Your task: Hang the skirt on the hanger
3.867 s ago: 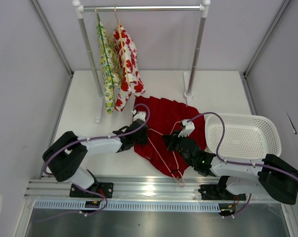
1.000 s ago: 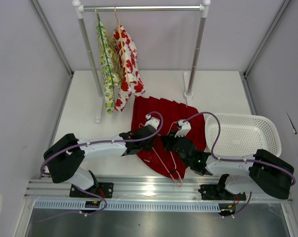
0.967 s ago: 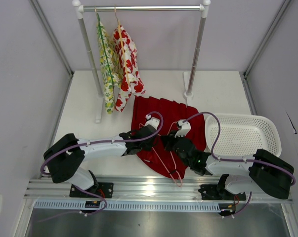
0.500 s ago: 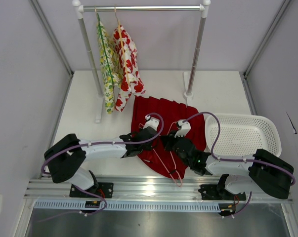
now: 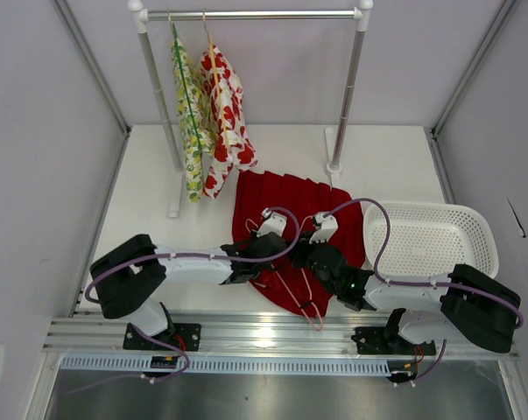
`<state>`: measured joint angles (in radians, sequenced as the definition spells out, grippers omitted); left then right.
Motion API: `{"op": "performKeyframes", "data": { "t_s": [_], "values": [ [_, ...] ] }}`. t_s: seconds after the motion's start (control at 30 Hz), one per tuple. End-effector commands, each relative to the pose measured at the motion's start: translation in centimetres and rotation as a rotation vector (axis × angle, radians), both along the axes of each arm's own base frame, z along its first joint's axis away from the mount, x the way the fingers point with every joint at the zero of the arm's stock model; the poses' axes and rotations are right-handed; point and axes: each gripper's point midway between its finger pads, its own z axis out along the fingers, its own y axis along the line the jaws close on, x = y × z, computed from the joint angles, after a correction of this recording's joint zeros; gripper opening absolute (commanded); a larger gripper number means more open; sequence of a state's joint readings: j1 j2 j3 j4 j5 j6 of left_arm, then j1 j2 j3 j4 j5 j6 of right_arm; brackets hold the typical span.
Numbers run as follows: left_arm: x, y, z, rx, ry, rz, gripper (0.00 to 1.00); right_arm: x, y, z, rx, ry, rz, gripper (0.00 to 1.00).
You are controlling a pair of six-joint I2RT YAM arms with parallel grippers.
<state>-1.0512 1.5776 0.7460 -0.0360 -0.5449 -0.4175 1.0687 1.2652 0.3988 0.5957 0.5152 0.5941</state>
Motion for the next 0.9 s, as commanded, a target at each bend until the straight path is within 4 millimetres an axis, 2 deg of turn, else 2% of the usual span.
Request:
{"op": "performKeyframes", "data": {
  "t_s": [0.0,0.1,0.2,0.33,0.57,0.63,0.77,0.87],
  "values": [
    [0.1,0.5,-0.3,0.022,-0.030,0.029,0.30,0.3,0.5,1.0,0.016,-0.020,0.001,0.00],
    [0.2,1.0,-0.7,0.060,-0.035,0.050,0.28,0.3,0.5,1.0,0.015,-0.019,0.001,0.00],
    [0.1,1.2,-1.2,0.067,-0.027,0.054,0.21,0.3,0.6,1.1,0.019,-0.021,0.001,0.00],
    [-0.1,1.0,-1.2,0.059,-0.019,0.049,0.00,0.3,0.5,1.1,0.017,-0.020,0.001,0.00],
    [-1.0,0.4,2.2,-0.062,-0.025,-0.007,0.00,0.4,0.4,1.5,0.012,-0.028,0.000,0.00],
    [-1.4,0.4,2.6,-0.100,-0.003,-0.028,0.00,0.3,0.4,1.8,0.015,-0.032,0.002,0.00],
    [-1.4,1.4,3.4,-0.188,0.035,-0.017,0.00,0.2,0.3,2.3,0.024,-0.036,0.005,0.00],
    [-1.1,2.5,3.2,-0.240,0.071,0.017,0.00,0.2,0.1,3.1,0.035,-0.044,0.006,0.00]
  ]
}}
